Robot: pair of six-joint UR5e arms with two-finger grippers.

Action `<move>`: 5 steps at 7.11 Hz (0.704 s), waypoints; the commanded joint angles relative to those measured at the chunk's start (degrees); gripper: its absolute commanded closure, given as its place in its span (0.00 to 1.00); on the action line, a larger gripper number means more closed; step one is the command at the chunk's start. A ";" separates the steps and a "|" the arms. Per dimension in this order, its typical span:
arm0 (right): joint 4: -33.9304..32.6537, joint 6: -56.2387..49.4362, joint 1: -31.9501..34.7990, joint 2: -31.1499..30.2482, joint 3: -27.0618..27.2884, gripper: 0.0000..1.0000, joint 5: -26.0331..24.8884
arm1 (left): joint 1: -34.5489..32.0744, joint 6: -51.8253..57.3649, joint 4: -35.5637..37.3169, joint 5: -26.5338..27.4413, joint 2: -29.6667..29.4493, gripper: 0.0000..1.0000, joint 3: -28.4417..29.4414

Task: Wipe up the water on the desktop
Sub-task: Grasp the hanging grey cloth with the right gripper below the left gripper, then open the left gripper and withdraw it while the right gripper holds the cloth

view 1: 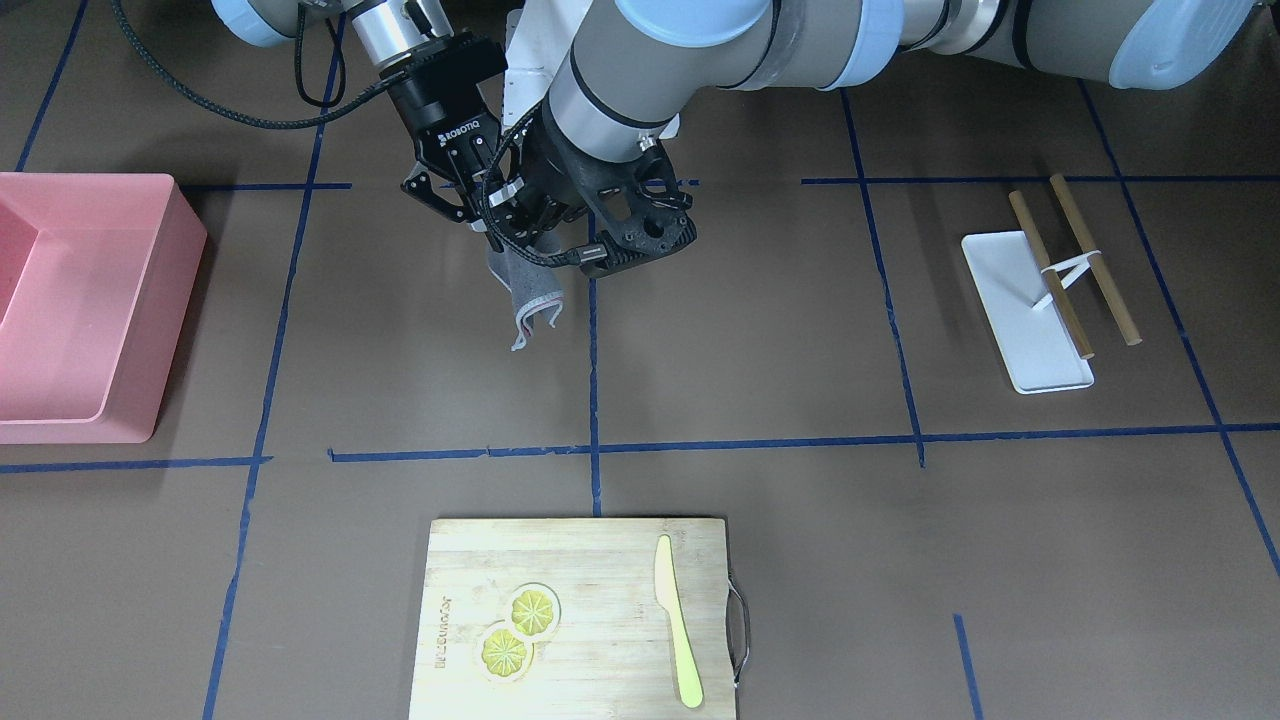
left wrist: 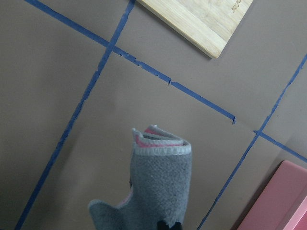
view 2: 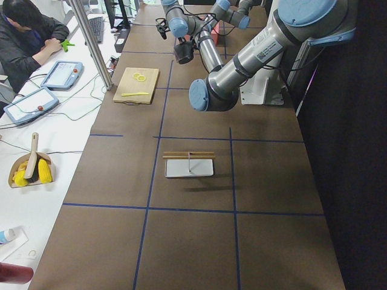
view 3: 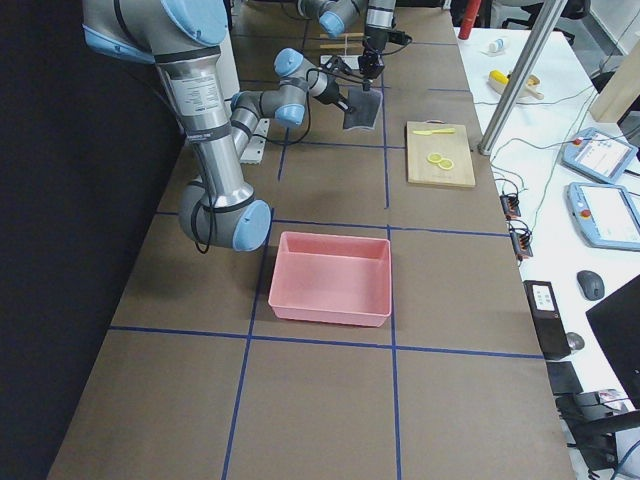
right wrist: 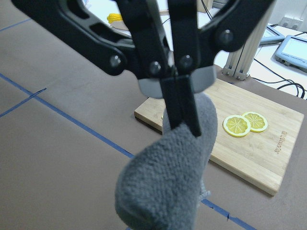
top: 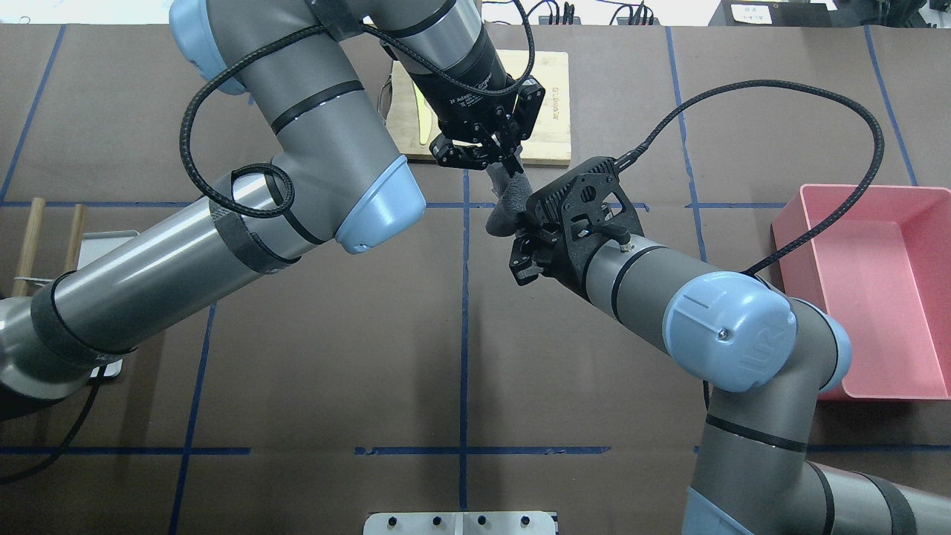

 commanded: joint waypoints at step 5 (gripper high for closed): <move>-0.01 0.07 0.08 -0.02 0.18 1.00 0.01 | 0.00 -0.61 0.04 0.00 0.09 0.01 -0.09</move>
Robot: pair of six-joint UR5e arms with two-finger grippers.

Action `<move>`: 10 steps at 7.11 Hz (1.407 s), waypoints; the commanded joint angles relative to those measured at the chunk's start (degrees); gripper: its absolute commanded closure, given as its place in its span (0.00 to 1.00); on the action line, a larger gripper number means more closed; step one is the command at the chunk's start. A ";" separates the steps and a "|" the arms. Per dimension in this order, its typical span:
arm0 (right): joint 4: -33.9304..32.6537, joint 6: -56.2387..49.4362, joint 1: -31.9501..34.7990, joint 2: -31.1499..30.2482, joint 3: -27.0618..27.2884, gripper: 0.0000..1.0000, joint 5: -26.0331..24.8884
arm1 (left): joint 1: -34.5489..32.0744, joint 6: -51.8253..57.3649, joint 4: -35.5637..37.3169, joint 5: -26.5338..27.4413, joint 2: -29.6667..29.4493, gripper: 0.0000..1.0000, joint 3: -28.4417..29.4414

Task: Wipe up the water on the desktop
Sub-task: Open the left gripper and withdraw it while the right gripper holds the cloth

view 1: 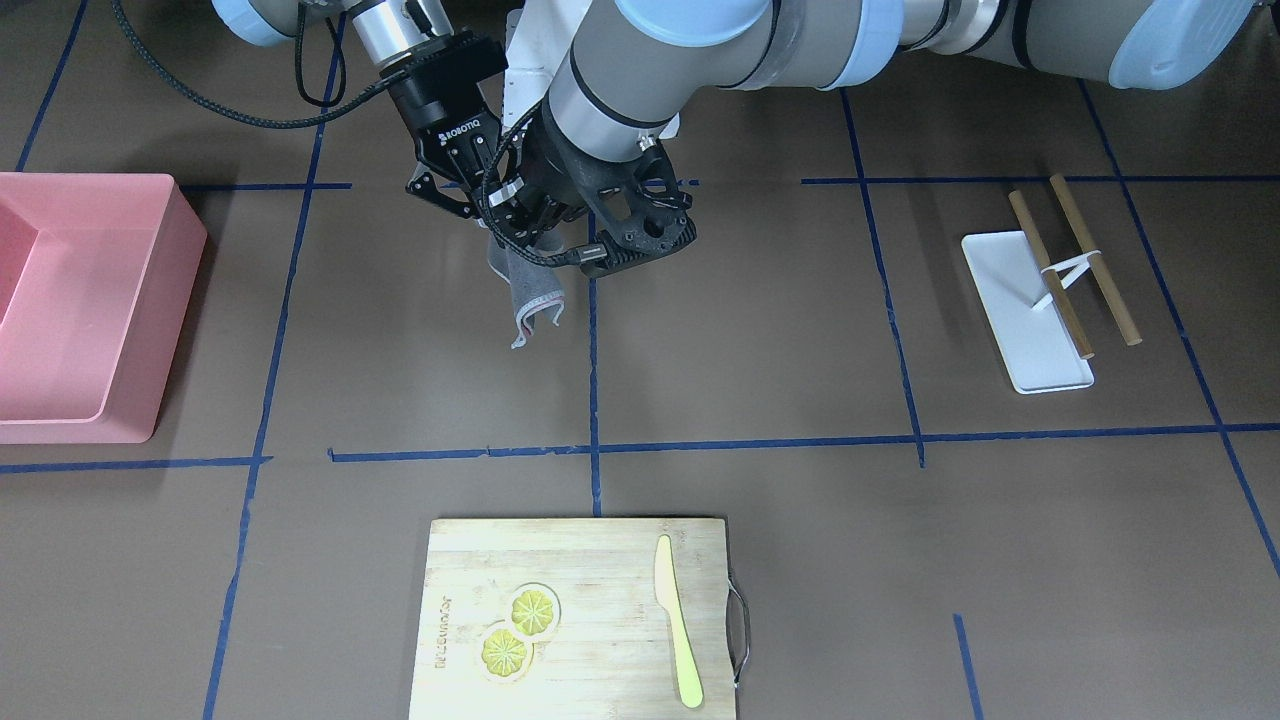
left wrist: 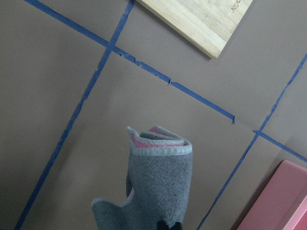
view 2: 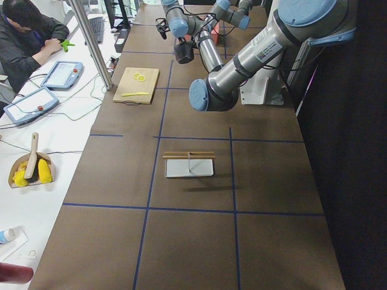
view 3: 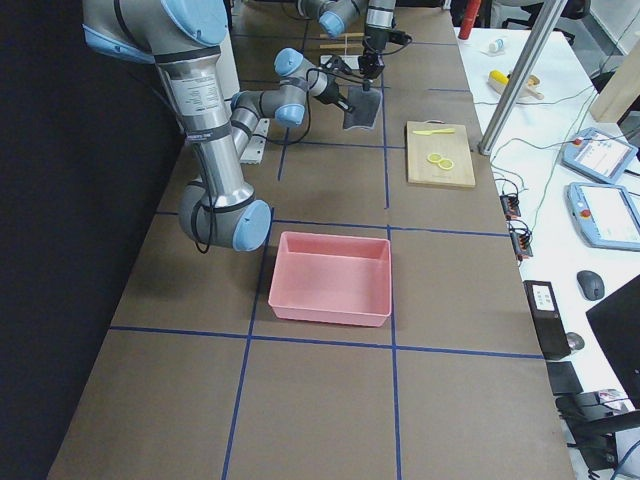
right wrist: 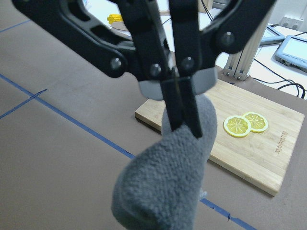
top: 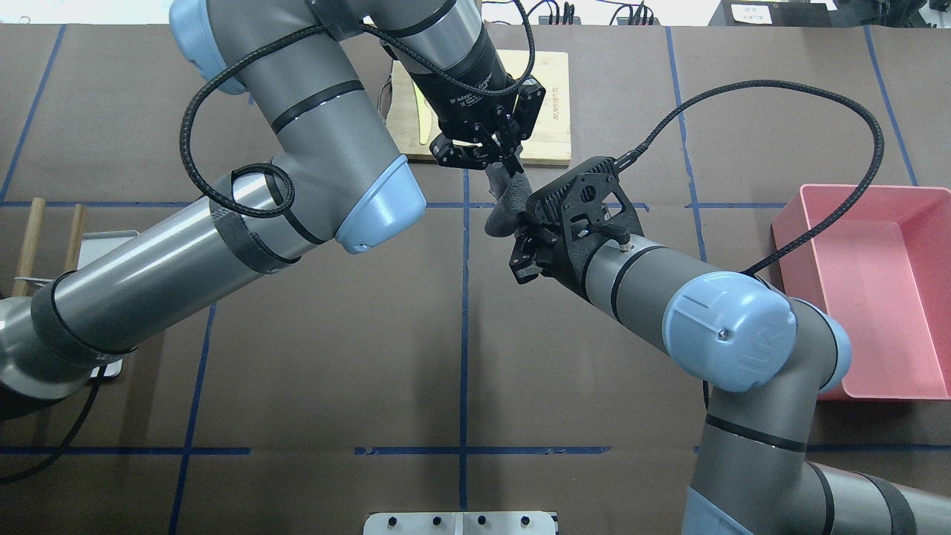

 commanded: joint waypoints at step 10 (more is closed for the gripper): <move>-11.45 0.00 0.95 -0.68 4.72 1.00 0.35 | -8.42 3.63 1.13 -1.31 11.54 0.00 -9.88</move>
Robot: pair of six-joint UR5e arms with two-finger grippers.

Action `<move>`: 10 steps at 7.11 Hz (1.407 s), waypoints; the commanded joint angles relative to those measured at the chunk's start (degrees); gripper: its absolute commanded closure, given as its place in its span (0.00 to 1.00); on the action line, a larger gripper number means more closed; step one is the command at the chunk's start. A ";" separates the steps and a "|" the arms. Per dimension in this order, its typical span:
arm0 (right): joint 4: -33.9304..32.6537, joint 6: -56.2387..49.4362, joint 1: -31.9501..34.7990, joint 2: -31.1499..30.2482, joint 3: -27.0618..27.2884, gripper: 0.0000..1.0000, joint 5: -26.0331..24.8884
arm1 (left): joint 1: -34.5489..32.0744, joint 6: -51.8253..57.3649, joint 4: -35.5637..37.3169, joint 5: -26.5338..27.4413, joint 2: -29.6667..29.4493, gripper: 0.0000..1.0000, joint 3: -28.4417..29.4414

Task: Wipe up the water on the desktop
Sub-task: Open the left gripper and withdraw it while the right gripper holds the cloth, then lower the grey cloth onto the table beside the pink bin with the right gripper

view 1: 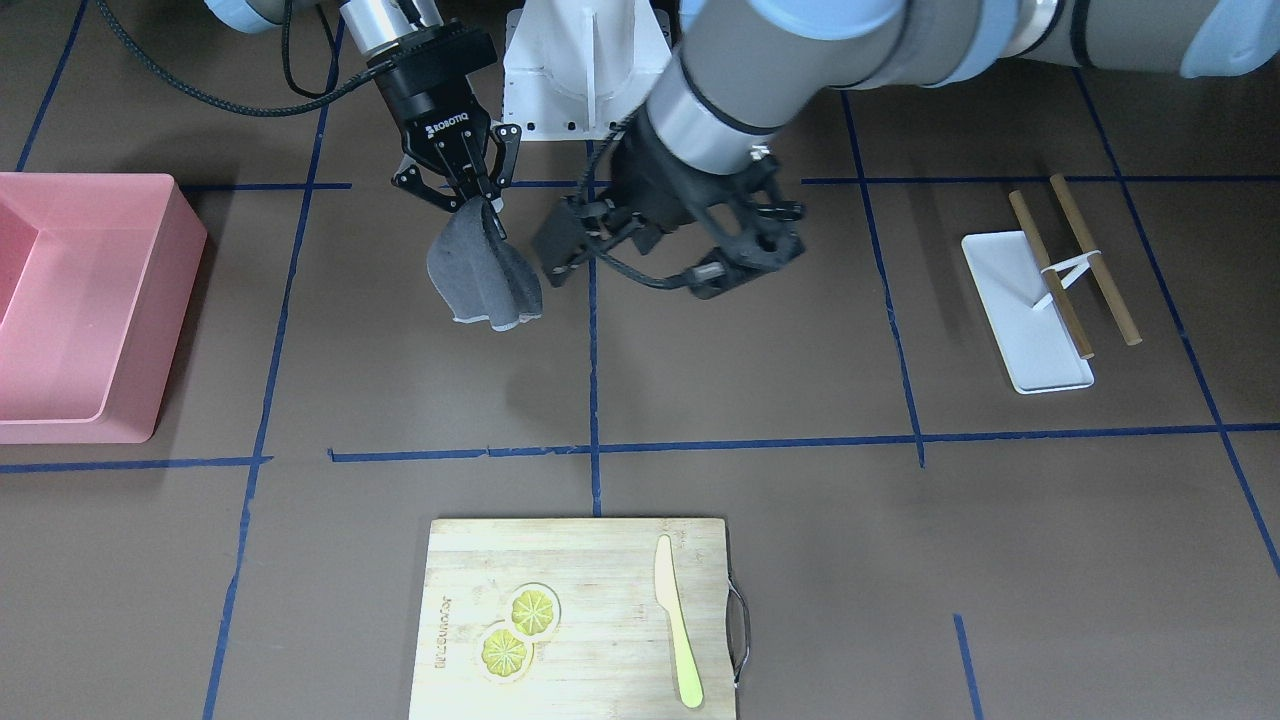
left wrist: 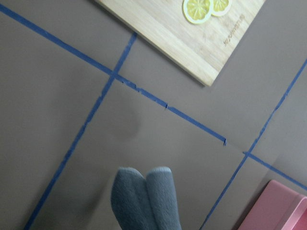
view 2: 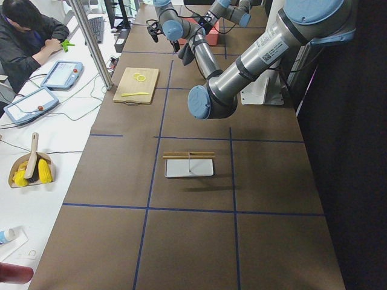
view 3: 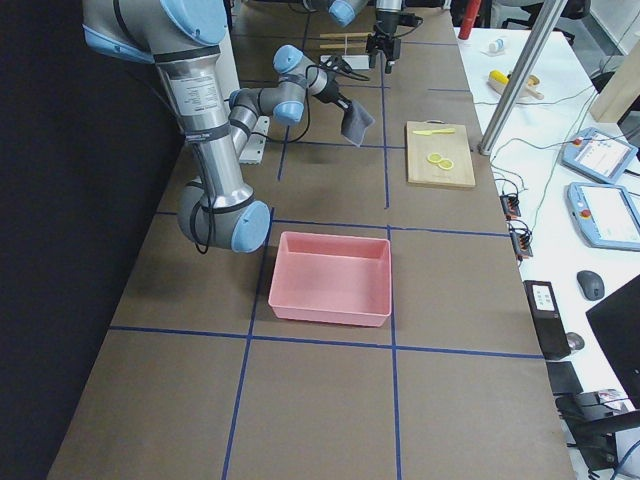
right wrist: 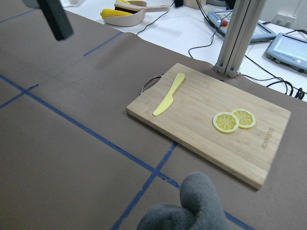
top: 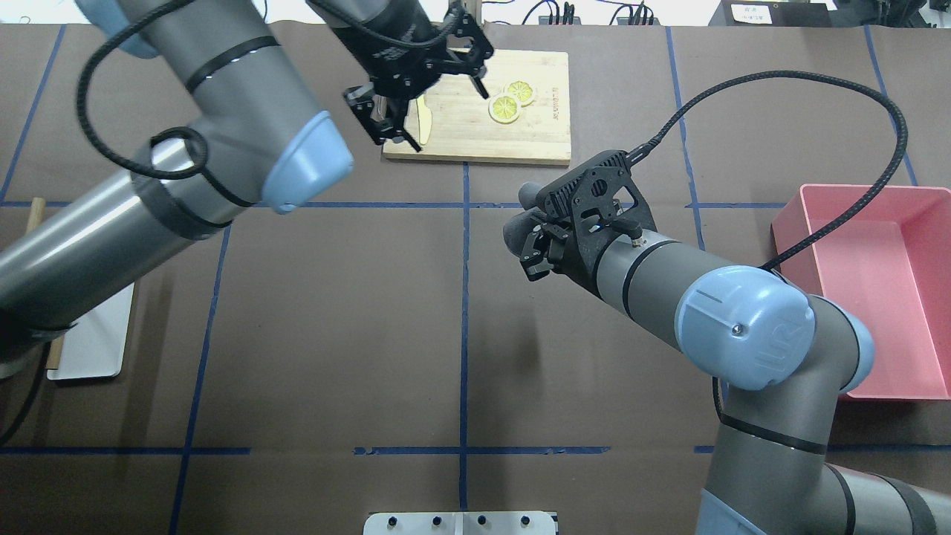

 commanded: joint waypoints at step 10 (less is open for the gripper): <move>-43.08 -0.61 14.54 0.57 -0.39 1.00 29.09 | -26.40 56.94 31.55 -3.61 31.37 0.00 -29.94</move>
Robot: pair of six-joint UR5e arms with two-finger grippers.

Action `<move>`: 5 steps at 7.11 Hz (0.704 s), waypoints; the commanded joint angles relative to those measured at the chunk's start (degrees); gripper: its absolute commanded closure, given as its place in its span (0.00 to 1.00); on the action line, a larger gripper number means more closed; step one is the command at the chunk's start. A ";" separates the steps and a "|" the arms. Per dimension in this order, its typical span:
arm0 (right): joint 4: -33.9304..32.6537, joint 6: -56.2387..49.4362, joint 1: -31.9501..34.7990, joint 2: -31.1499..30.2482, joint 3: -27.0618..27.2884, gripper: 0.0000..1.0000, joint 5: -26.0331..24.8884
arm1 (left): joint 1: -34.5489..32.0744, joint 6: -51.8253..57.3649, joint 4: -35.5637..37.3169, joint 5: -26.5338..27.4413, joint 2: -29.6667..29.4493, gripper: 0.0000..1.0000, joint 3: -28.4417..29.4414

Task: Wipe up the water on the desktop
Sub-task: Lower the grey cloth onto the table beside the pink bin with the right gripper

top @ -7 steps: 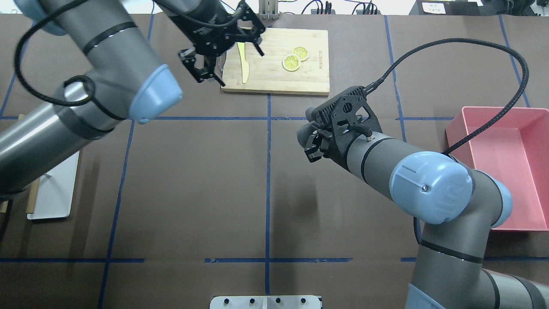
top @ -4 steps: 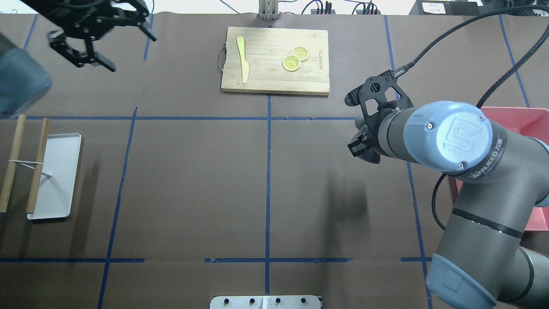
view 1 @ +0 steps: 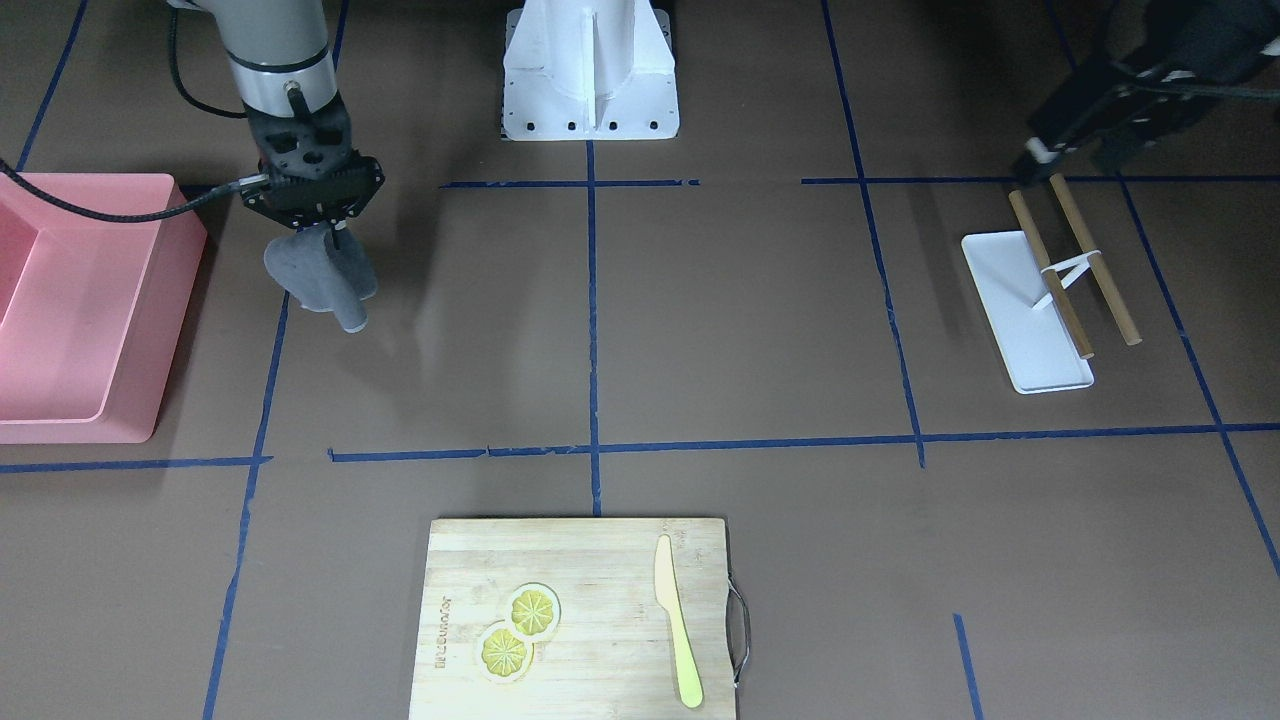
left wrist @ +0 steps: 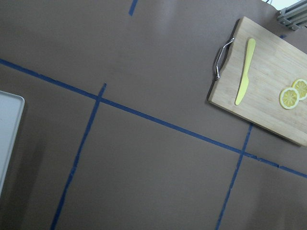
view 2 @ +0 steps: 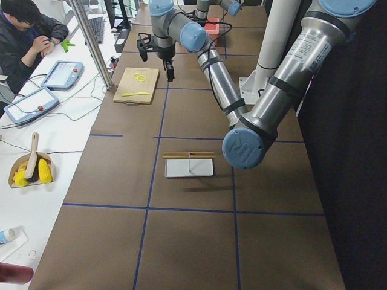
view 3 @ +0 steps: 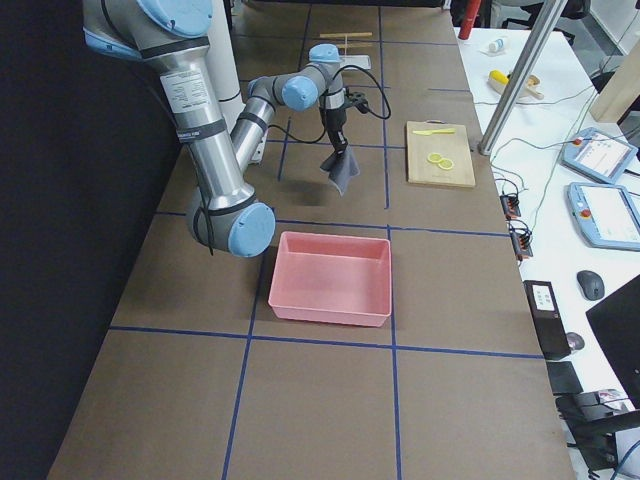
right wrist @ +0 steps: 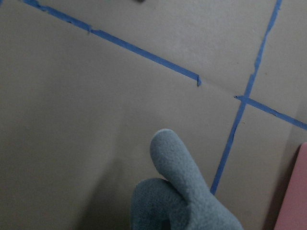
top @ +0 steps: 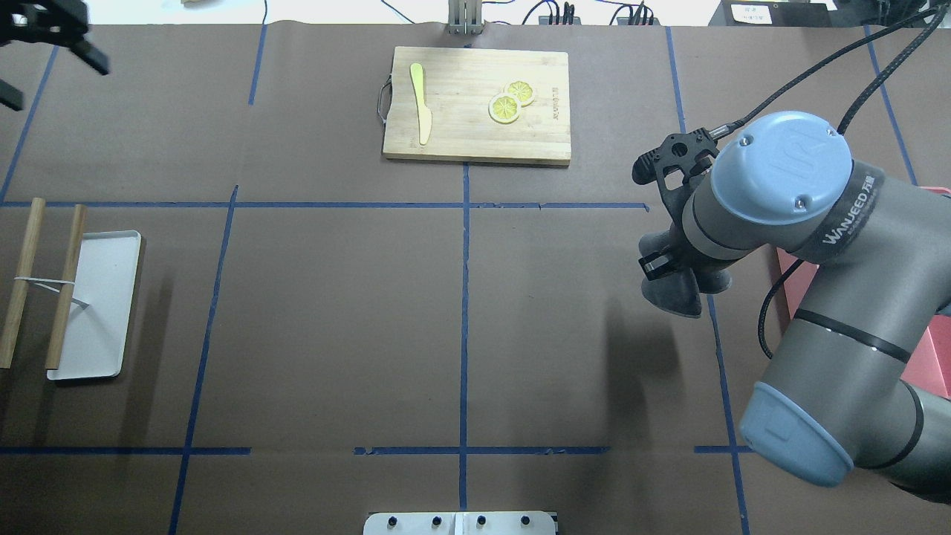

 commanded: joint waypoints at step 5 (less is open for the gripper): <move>-0.99 0.51 -4.23 2.40 -13.16 1.00 0.32 | -2.85 7.08 0.75 0.59 5.20 0.00 -2.14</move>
